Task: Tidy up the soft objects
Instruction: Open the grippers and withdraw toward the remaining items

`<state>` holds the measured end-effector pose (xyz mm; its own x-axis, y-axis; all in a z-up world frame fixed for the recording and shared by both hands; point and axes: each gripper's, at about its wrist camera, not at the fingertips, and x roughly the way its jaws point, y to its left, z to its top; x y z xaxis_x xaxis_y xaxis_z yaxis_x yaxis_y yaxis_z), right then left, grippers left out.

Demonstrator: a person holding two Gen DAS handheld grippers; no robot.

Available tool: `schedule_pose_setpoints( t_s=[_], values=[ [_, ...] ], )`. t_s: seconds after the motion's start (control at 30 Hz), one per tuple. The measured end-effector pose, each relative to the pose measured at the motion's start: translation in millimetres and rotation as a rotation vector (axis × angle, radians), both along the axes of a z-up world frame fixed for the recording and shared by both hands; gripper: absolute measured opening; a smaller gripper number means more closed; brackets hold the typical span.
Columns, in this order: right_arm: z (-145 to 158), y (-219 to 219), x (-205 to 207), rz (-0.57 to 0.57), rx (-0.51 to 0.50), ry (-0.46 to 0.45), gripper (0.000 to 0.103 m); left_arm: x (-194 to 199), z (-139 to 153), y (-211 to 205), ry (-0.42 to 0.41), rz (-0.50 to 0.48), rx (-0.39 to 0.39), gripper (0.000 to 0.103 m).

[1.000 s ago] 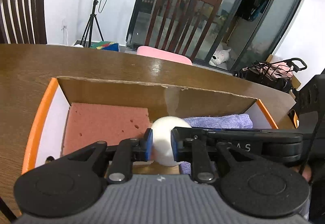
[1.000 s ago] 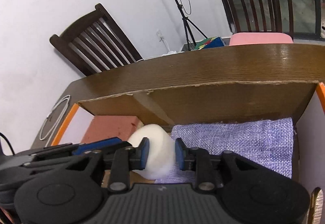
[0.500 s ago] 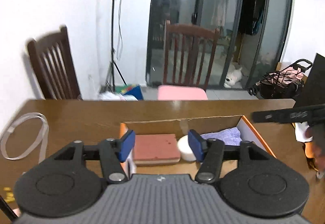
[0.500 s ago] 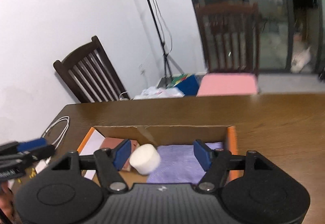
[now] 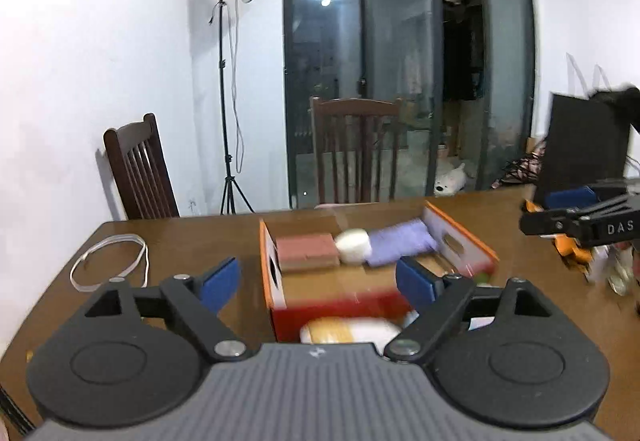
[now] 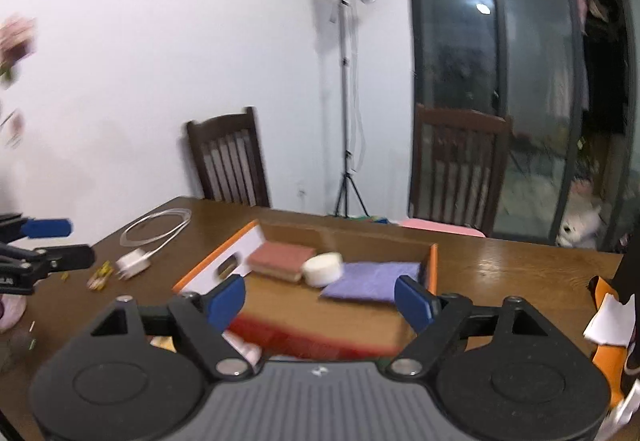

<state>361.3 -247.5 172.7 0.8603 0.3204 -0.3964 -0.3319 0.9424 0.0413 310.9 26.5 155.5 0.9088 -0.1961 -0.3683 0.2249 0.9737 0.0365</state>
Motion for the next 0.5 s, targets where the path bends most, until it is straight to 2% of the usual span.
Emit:
schedule_pose_setpoints(
  t_s=[0.13, 0.27, 0.37, 0.43, 0.5],
  values=[
    [-40.7, 9.5, -69.1, 0.051, 0.019, -0.036, 0.085, -66.7, -45.4, -4.5, -0.016, -0.005, -0.027, 0.094],
    [-91.5, 17.9, -121.6, 0.063, 0.076, 0.011, 0.086, -105.8, -85.0, 7.4, 0.061, 0.033, -0.1, 0.094],
    [-115.7, 21.4, -137.9, 0.061, 0.096, 0.081, 0.086, -108.9, -96.5, 15.7, 0.123, 0.043, -0.104, 0.094],
    [-120.0, 25.0, -136.2, 0.07, 0.076, 0.11, 0.084, -99.5, -96.3, 20.1, 0.104, 0.06, -0.079, 0.094],
    [-116.9, 30.4, -131.2, 0.053, 0.072, 0.091, 0.079, -88.2, -95.2, 20.0, 0.082, 0.08, -0.087, 0.094]
  ],
)
